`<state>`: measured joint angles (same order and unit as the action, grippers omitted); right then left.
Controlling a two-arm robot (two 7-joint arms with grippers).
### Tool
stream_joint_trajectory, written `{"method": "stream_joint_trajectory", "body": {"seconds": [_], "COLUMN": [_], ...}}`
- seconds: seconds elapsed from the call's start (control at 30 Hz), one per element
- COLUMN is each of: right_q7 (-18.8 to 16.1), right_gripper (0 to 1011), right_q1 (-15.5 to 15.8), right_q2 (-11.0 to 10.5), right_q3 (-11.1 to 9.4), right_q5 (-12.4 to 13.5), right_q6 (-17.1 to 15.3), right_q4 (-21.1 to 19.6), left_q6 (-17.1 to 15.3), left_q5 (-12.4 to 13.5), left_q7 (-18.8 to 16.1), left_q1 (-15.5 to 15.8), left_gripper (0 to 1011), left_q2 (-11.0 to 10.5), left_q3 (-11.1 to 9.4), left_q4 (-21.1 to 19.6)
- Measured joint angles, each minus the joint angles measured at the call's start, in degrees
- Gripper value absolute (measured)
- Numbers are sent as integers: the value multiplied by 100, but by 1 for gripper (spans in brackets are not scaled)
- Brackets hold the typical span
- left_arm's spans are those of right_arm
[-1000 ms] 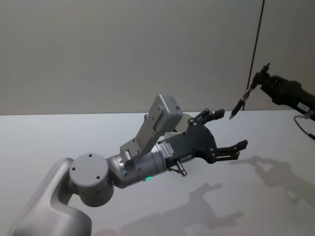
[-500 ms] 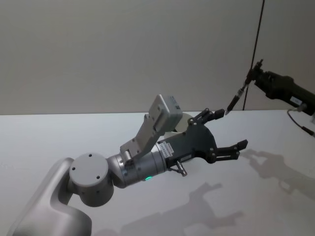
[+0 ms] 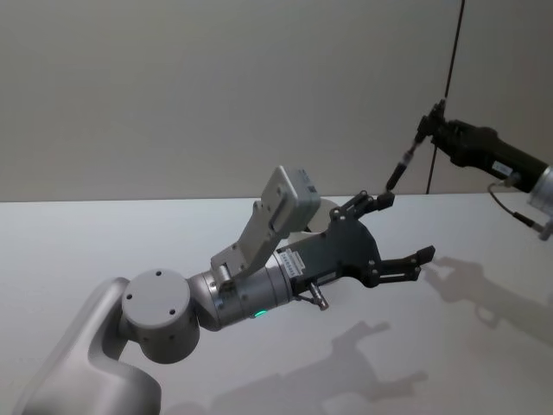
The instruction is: Place the pen into the pen holder.
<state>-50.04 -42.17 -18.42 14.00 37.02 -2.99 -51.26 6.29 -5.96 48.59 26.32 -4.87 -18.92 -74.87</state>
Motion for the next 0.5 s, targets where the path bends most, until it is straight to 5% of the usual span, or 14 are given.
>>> {"method": "stream_joint_trajectory", "body": {"seconds": [0.5], "right_q7": [-185], "right_gripper": [180], "right_q1": [-490], "right_q2": [238], "right_q3": [200], "right_q5": [-94], "right_q6": [136], "right_q4": [713], "left_q6": [0], "left_q5": [0], "left_q7": [0], "left_q1": [0], "left_gripper": [1003], "left_q2": [0], "left_q3": [0], "left_q4": [0]}}
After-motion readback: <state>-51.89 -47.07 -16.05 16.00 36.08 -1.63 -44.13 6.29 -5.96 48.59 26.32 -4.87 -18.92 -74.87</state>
